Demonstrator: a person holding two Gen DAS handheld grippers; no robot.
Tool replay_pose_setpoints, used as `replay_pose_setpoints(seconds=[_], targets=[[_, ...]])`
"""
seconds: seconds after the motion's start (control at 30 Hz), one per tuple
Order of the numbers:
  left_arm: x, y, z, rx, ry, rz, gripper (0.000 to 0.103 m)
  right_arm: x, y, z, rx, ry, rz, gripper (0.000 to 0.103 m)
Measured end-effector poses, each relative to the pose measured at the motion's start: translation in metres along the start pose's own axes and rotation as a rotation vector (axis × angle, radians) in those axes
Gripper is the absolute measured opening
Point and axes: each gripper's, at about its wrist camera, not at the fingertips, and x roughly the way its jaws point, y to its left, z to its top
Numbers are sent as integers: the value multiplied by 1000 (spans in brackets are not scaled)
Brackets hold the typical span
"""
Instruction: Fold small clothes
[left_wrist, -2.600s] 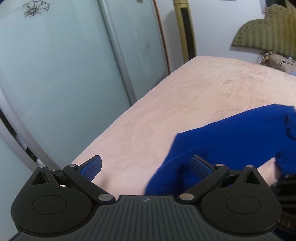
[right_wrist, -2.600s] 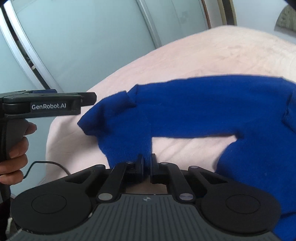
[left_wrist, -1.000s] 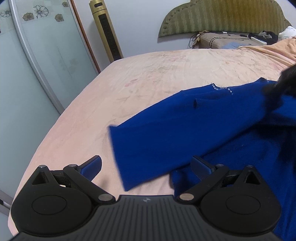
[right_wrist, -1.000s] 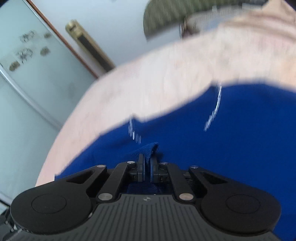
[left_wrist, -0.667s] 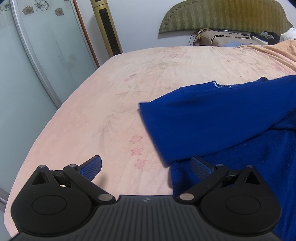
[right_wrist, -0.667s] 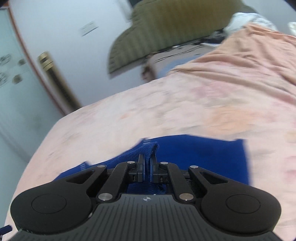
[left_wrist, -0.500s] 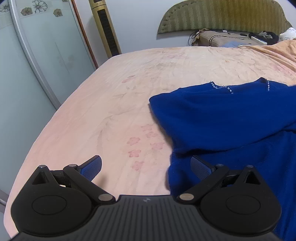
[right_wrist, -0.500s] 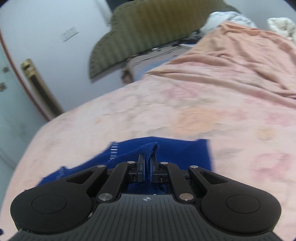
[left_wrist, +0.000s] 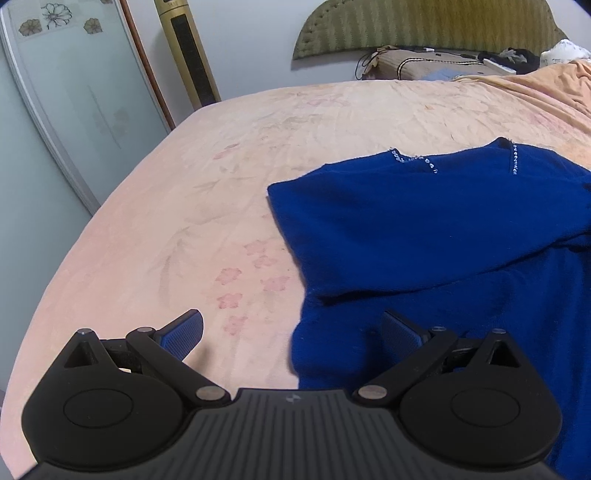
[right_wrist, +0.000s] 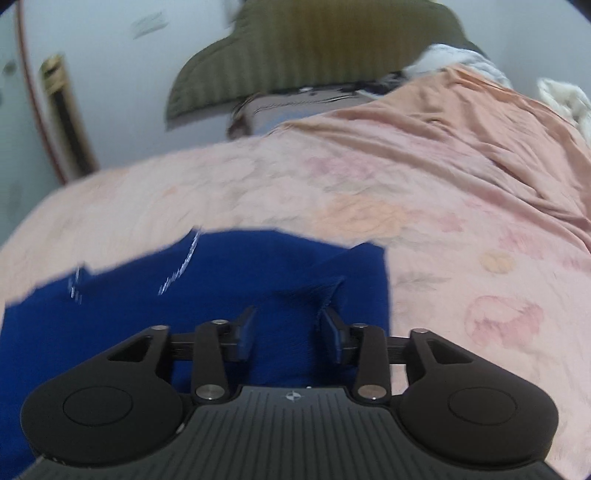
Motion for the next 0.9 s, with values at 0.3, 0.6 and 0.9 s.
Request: replay_pose_setpoints(seconds=[0.3,0.6,0.9], targets=[[5,-2,-4,-3,20,1,103,-38,22,-26,-68,-29,65,68],[5,-2,-9,-1,33,-1,103,-68,51,-65,-240,40,182,78],[-4,-7,-22,9,37,-22,103,-79,48,-104,-111,46,238,82]])
